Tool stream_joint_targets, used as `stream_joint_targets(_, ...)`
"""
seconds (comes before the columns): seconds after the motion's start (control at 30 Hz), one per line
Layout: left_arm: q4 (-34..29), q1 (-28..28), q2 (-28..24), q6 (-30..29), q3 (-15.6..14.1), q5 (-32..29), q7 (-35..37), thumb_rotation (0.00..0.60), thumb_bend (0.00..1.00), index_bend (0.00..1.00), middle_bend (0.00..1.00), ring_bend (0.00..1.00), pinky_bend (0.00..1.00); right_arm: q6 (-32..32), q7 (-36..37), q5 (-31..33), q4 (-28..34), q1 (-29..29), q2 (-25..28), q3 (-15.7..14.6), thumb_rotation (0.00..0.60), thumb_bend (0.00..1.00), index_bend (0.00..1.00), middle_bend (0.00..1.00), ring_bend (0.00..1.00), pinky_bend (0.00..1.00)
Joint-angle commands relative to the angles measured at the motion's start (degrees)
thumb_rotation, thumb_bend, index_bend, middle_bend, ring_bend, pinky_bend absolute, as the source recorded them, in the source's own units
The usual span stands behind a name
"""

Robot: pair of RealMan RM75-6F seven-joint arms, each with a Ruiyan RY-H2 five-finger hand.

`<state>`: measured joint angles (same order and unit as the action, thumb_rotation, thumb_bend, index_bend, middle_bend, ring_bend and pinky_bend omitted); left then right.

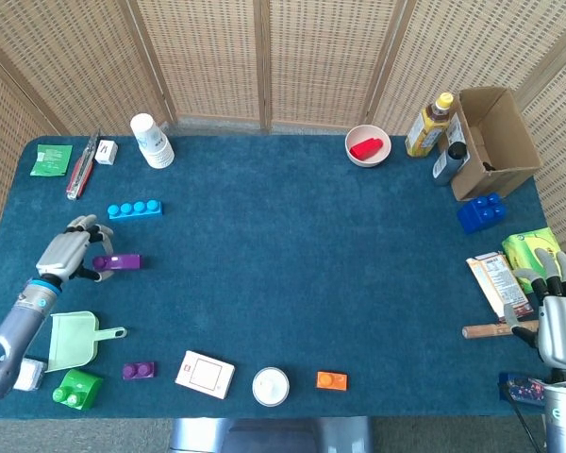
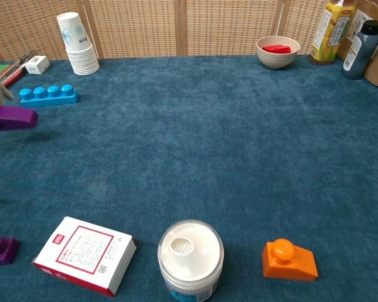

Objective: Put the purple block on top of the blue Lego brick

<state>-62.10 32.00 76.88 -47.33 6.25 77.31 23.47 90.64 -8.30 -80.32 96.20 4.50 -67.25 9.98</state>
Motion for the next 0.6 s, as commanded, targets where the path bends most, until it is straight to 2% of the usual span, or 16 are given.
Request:
stream_joint_targets(0.03, -1.2, 1.1, -2.6, 0.8, 1.7, -1.4, -0.1, 0.6, 0.38, 0.63, 0.28, 0.09, 0.0, -0.2, 0.3, 0.0, -0.2, 0.1, -0.1, 0.1, 0.6, 0.29, 0.33, 0.14, 0.0, 0.0)
stream_joint_targets(0.33, 1.5, 4.2, -4.0, 5.8, 4.8, -5.7, 1.4, 0.6, 0.38, 0.63, 0.28, 0.08, 0.0, -0.9, 1.3, 0.4, -1.1, 0.4, -0.7, 0.2, 0.6, 0.29, 0.33, 0.14, 0.0, 0.0)
stream_joint_targets(0.53, 6.5, 6.3, -1.2, 8.0, 5.8, -7.0, 1.7, 0.6, 0.38, 0.62, 0.27, 0.08, 0.0, -1.1, 1.7, 0.9, -1.5, 0.3, -0.9, 0.3, 0.6, 0.29, 0.33, 0.14, 0.0, 0.0)
stream_joint_targets(0.6, 10.3, 8.0, 1.1, 10.4, 6.3, -7.9, 2.2, 0.6, 0.38, 0.62, 0.27, 0.08, 0.0, -1.5, 1.9, 1.5, -1.4, 0.4, -0.9, 0.5, 0.6, 0.29, 0.33, 0.14, 0.0, 0.0)
